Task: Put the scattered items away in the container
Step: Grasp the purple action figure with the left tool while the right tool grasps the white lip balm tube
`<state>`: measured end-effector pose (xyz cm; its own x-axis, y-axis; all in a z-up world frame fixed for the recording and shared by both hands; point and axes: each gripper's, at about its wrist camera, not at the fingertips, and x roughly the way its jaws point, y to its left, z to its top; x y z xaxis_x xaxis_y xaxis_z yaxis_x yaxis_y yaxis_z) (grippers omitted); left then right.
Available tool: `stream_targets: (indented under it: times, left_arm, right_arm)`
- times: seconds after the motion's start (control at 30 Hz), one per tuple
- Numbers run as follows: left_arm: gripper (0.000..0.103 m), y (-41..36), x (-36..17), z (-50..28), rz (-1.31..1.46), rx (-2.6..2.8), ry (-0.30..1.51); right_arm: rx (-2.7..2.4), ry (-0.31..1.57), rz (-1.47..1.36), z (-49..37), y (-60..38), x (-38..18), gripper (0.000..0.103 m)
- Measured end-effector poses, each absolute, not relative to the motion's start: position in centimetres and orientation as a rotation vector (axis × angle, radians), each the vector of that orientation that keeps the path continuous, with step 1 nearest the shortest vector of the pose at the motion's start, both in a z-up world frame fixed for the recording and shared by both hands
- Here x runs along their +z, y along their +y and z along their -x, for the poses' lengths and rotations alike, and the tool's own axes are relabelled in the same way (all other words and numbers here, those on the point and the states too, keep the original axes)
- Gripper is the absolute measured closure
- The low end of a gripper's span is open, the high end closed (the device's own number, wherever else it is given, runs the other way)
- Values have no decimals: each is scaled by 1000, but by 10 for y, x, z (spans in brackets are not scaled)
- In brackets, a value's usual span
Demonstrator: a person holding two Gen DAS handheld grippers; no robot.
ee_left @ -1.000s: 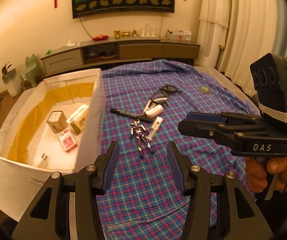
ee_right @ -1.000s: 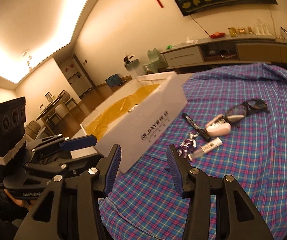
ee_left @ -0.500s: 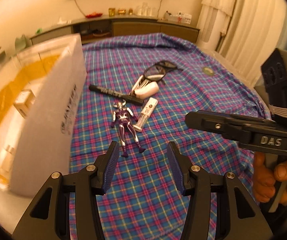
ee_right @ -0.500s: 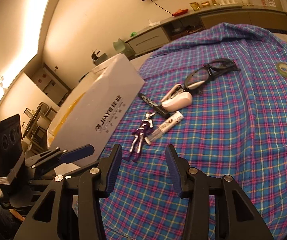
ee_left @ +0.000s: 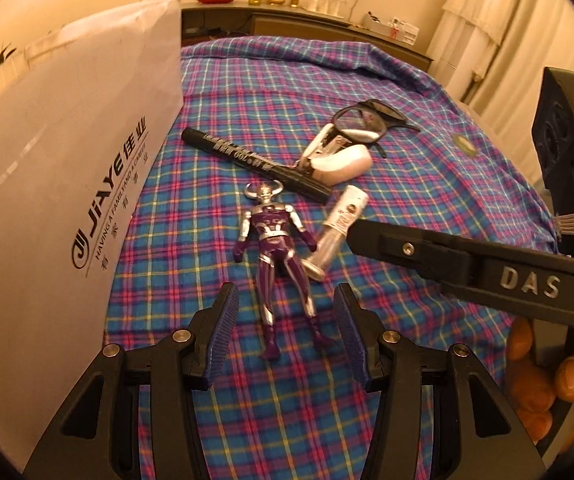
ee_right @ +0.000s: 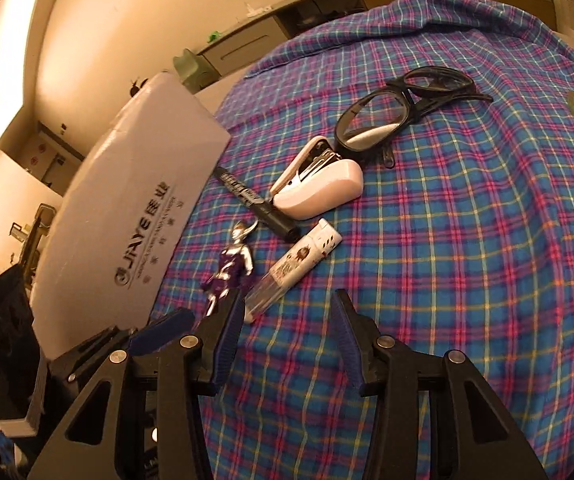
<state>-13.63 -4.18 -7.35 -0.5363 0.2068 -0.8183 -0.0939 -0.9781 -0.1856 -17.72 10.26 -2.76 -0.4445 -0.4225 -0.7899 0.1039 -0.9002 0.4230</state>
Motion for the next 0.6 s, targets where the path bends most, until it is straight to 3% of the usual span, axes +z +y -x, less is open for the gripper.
stream_targets:
  times: [0.2,0.27,0.43,0.47,0.6]
  left_arm:
    - [50,-47,-76,144,1383,2614,-230]
    - [50,-48,-76,145,1381,2616,-236]
    - [55,-51,-77,145,1377,2612,-260]
    - [60,-51,-77,144,1380,2617,-263]
    - [61,-51,-78,145,1377,2632,-261]
  right_arm:
    - [-2413,-328,-1439,196,82,-26,57]
    - [-2428,-215,-1450,197,73,-26,77]
    - [-2469,-79,-1452,191,79,-20,85]
    - [-2489,-56,-1456,189,83,-18,85]
    - [-2512,-59,-1464,184,94,-18,83]
